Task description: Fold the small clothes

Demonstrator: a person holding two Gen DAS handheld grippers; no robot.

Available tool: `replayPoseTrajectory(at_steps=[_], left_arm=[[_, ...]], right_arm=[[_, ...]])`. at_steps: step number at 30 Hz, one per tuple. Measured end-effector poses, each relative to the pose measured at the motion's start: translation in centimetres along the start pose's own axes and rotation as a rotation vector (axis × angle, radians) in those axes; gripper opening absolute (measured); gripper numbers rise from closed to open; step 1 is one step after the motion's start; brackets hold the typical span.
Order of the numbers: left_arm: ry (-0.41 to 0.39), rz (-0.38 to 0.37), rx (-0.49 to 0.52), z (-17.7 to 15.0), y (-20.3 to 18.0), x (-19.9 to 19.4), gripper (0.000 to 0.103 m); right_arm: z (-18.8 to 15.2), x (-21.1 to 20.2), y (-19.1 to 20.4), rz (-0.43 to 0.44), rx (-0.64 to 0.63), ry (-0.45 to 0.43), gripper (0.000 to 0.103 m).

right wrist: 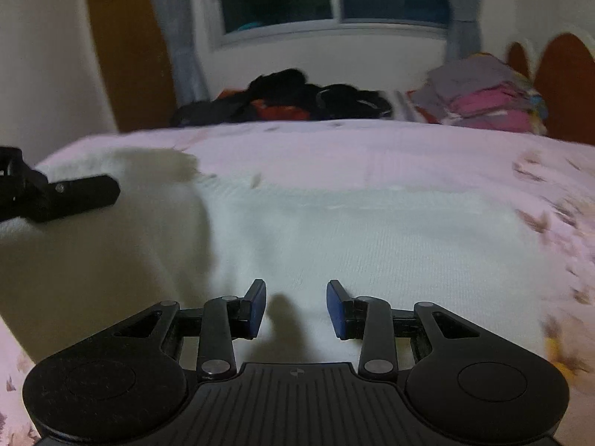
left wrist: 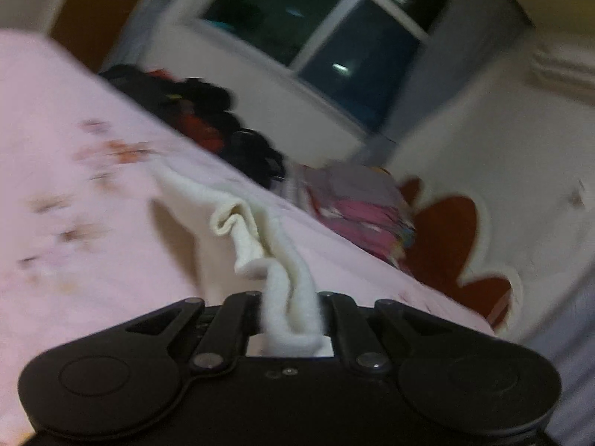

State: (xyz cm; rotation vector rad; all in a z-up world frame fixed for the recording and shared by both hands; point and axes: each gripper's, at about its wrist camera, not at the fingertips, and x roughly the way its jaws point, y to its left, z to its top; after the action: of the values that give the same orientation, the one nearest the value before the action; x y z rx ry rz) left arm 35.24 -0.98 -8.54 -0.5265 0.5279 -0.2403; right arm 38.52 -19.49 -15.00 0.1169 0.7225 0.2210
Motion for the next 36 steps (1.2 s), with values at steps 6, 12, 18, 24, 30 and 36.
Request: replayPoseTrajectory(at_steps=[6,12,18,24,30,36], left_arm=[[0.125,-0.116,0.191,-5.0,-7.8,3.9,0.007],[0.314,-0.106,0.296,-11.3,-10.5,7.4,0.012],[0.38,-0.159,0.316,-12.8,-11.6,6.2,0.052],[0.372,-0.19,0.408,-11.9,-10.3,1.5,0.064],[0.294,-0.036,0.309,-7.9,-5.9,0.7,0.065],[0.246,0.036,0.243,-5.3,-3.2,1.8,0.065]], right_arm=[[-0.2,-4.9,-7.5,-0.068,0.142,-0.045,0.035],[-1.4,-8.2,-12.6,-0.095,0.23,-0.055,0.035],[-1.6,-9.8,-13.6,-0.008,0.274,-0.056,0.035],[-1.5,-8.7,-12.3,0.072,0.277,-0.004,0.035],[-1.4,-4.9,-12.3,0.081,0.301,0.04,0.035],[-0.8,-3.2,-12.6,0.098,0.327,0.019,0.035]])
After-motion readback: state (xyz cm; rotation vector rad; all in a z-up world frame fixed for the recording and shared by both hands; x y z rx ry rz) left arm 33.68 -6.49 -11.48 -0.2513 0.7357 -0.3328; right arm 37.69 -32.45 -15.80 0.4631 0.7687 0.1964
